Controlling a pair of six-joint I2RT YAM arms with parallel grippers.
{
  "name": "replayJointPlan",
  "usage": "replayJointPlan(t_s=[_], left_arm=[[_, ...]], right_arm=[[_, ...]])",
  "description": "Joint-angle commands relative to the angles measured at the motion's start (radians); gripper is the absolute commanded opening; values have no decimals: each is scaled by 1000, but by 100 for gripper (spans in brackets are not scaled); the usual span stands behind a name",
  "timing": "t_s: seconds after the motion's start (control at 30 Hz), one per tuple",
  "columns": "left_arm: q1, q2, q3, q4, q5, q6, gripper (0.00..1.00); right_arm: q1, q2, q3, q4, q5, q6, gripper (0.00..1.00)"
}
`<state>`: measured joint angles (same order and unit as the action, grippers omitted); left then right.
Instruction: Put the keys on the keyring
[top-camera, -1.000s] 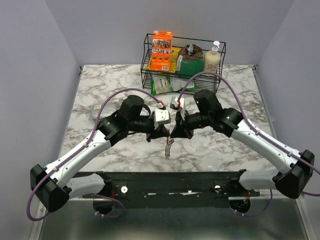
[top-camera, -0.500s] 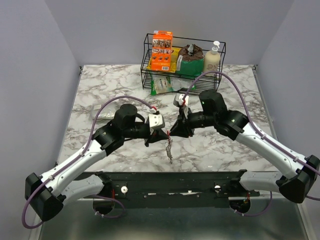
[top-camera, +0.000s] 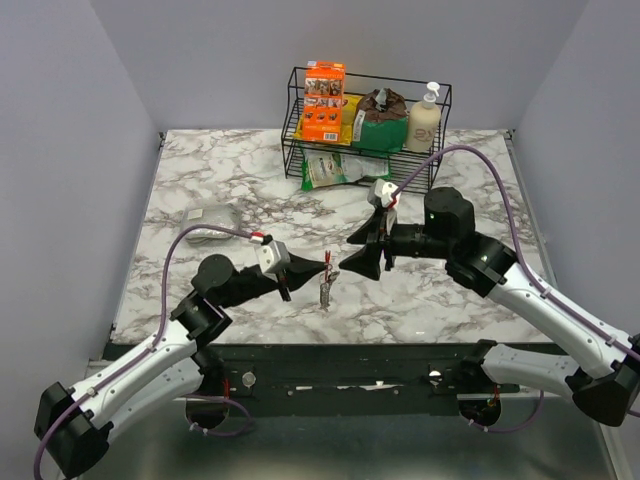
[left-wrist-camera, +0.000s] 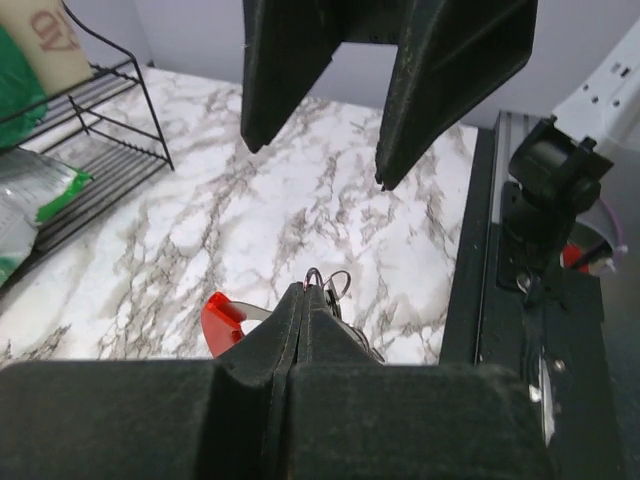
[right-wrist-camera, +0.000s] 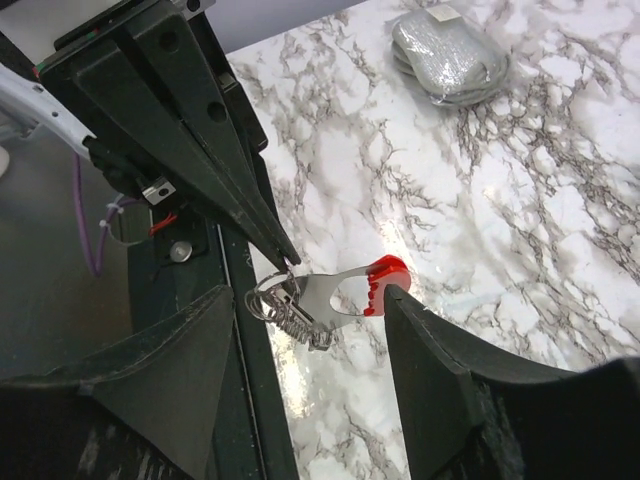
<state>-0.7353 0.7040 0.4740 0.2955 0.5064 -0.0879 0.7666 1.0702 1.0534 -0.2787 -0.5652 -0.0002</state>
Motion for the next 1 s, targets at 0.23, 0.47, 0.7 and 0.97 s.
replayJointPlan(t_s=[0.23,0.47,0.7,0.97], left_arm=[[-4,-64,-192,614,-186,-162,0],[-4,-15,-201,729,-124,-182,0],[-4,-12,-184,706,-101,-171,0],[-4,-23,-173,673,-101,-165,0]], right_arm=[[3,-38,-55,118,-66,23,70],[2,-6,-53,177,-119,52,73],[3,7,-58,211,-130,72,73],[3,7,-63,254,-185,88,70]])
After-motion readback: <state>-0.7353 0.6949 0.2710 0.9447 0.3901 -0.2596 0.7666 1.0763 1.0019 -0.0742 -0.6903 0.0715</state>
